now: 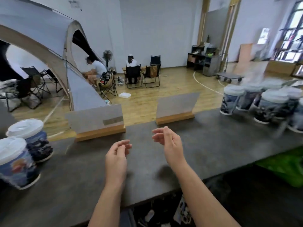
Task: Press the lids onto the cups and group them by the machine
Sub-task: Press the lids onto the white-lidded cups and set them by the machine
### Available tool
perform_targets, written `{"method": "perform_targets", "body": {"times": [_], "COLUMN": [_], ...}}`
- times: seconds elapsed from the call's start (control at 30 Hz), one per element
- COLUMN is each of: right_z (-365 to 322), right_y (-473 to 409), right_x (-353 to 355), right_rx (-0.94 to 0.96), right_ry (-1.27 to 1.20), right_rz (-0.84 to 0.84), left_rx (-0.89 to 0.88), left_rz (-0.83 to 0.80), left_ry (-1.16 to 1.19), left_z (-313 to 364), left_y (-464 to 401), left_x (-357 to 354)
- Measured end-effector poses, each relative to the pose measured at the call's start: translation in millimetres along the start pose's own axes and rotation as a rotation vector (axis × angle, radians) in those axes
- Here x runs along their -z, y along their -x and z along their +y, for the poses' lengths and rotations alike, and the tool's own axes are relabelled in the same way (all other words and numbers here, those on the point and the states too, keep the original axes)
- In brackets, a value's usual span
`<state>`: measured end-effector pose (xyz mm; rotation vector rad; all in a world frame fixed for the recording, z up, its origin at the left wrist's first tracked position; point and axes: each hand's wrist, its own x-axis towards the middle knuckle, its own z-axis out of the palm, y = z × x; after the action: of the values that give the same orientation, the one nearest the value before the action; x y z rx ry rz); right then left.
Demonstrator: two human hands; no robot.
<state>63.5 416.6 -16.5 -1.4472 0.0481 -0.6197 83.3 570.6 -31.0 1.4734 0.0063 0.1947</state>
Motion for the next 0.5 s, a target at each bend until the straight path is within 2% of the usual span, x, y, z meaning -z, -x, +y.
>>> {"method": "perform_targets", "body": {"times": [0.27,0.4,0.5], "right_z": [-9,-12,-7], "right_y": [-39,-75,-116], "right_x": [196,272,317], "right_rx": [-0.033,-0.046,-0.102], "right_ry": [0.101,0.183,0.261], "right_rz": [0.335,0.378,0.337], "left_rx": [0.035,0.051,0.052], "left_rz": [-0.298,-0.364,-0.391], "left_ry": [0.011,-0.022,-0.093], "left_z": [-3,0,1], "left_y": [36,37,24], "left_x": [-194,-287,-356]}}
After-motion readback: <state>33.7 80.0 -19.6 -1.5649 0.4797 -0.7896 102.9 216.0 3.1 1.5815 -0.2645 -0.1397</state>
